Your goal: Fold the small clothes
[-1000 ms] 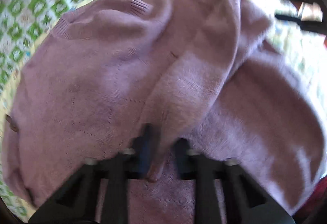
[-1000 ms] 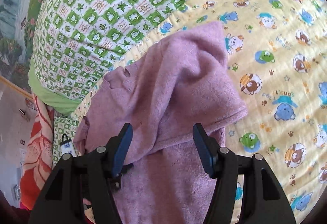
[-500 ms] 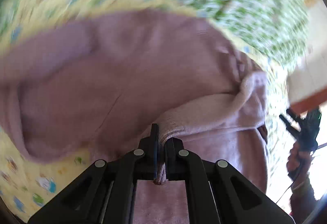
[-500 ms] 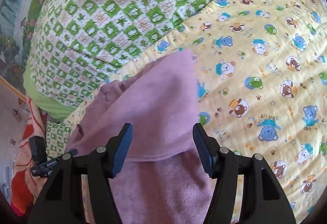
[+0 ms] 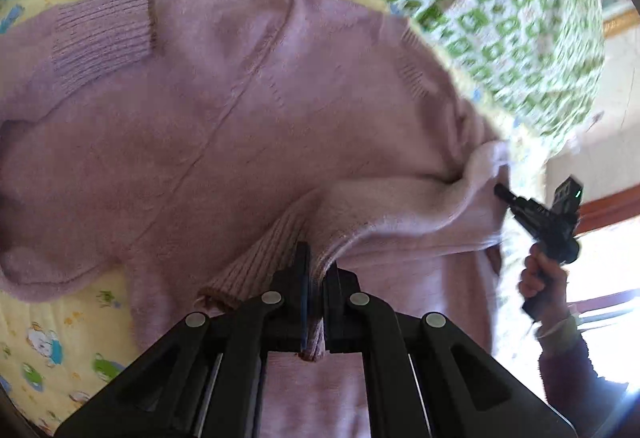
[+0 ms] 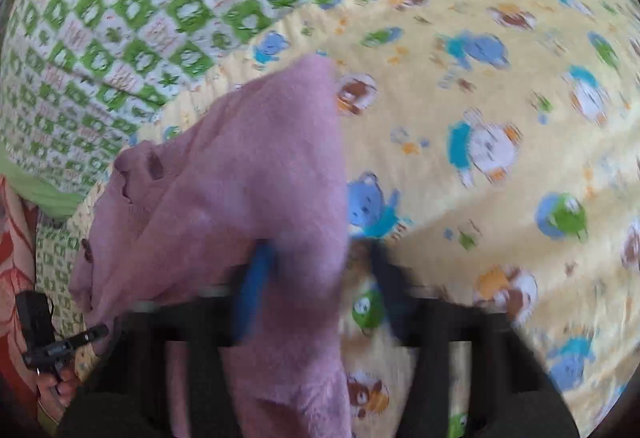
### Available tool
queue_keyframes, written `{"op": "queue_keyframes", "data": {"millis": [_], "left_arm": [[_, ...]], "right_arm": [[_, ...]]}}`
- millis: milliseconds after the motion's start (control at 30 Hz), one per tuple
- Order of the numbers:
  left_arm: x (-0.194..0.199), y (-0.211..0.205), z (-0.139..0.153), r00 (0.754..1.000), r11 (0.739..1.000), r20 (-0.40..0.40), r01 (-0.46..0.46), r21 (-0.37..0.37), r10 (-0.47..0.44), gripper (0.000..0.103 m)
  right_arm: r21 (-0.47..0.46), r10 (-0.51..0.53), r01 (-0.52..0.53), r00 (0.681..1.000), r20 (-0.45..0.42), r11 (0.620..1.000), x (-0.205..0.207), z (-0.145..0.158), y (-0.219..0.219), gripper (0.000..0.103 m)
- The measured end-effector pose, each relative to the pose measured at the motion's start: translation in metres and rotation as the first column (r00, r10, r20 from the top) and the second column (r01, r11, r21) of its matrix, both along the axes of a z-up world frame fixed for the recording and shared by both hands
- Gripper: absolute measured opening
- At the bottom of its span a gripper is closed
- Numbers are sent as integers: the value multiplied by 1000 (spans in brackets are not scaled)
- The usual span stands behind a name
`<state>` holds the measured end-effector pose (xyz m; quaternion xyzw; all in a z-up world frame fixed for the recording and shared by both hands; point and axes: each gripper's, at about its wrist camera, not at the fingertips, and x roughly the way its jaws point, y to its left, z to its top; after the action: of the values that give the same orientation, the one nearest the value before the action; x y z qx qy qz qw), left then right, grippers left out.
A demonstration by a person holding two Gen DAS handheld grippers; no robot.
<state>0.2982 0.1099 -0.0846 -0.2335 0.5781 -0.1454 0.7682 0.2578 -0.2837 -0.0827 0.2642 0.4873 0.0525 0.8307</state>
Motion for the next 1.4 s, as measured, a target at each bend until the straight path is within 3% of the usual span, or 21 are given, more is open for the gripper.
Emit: {"op": "queue_keyframes", "data": {"millis": [100, 167, 267, 367, 433, 533, 600, 667, 700, 767, 800, 900, 933, 1000, 1067, 1133, 1267, 1400], "left_arm": [[14, 0, 6, 1000, 996, -15, 19, -86, -20, 3], [27, -3, -7, 997, 993, -67, 16, -121, -24, 3], [42, -1, -34, 990, 997, -144, -14, -80, 3, 3], [48, 14, -42, 985, 991, -157, -84, -105, 67, 4], [51, 16, -32, 988, 995, -128, -90, -51, 83, 5], [55, 10, -3, 996, 997, -54, -70, 41, 72, 6], [55, 8, 9, 997, 992, -16, -72, 107, 74, 8], [49, 9, 18, 996, 988, 6, -84, 128, 84, 9], [48, 8, 20, 996, 988, 9, -91, 123, 91, 9], [45, 8, 16, 995, 989, -1, -94, 112, 95, 9], [42, 8, 12, 995, 989, -13, -94, 111, 96, 9], [31, 8, -1, 995, 990, -36, -87, 109, 91, 9], [27, 6, -3, 995, 990, -40, -89, 108, 94, 9], [21, 6, -6, 994, 990, -46, -97, 102, 103, 11], [10, 10, -4, 991, 989, -41, -121, 87, 125, 13], [-4, 19, 2, 988, 984, -26, -152, 92, 155, 14], [-34, 47, 13, 969, 964, 8, -245, 99, 245, 24], [-55, 83, 26, 934, 898, 85, -357, 257, 347, 43]], "right_arm": [[-39, -8, 10, 999, 52, 999, 0, 28, -22, 9], [-50, 0, 1, 1000, 28, 999, 3, 30, -32, 8], [-54, 15, -17, 999, -35, 998, 9, 13, -35, 9], [-47, -30, 27, 998, -53, 999, 9, 6, -38, 13], [-73, -68, 65, 997, -37, 995, 3, 11, -35, 19], [-203, -98, 94, 995, -11, 975, -6, 29, -22, 21], [-217, -91, 105, 993, 75, 970, -20, 49, -12, 21], [-226, -47, 78, 989, 141, 971, -34, 66, 4, 21], [-190, 1, 32, 985, 172, 981, -39, 71, 15, 21], [-62, 170, -162, 972, 164, 985, -36, 66, 49, 21], [-10, 267, -268, 955, 127, 963, -30, 58, 72, 21], [-17, 455, -455, 890, 26, 890, -10, 32, 132, 21], [-58, 467, -465, 884, 19, 883, -2, 27, 146, 21], [-130, 413, -403, 909, 58, 906, 17, 23, 157, 21], [-68, 284, -278, 952, 113, 958, 40, 20, 146, 21], [10, 207, -210, 972, 111, 978, 51, 18, 138, 21], [54, 254, -262, 958, 131, 963, 40, 31, 146, 22], [71, 291, -302, 947, 132, 951, 11, 42, 149, 22]]}}
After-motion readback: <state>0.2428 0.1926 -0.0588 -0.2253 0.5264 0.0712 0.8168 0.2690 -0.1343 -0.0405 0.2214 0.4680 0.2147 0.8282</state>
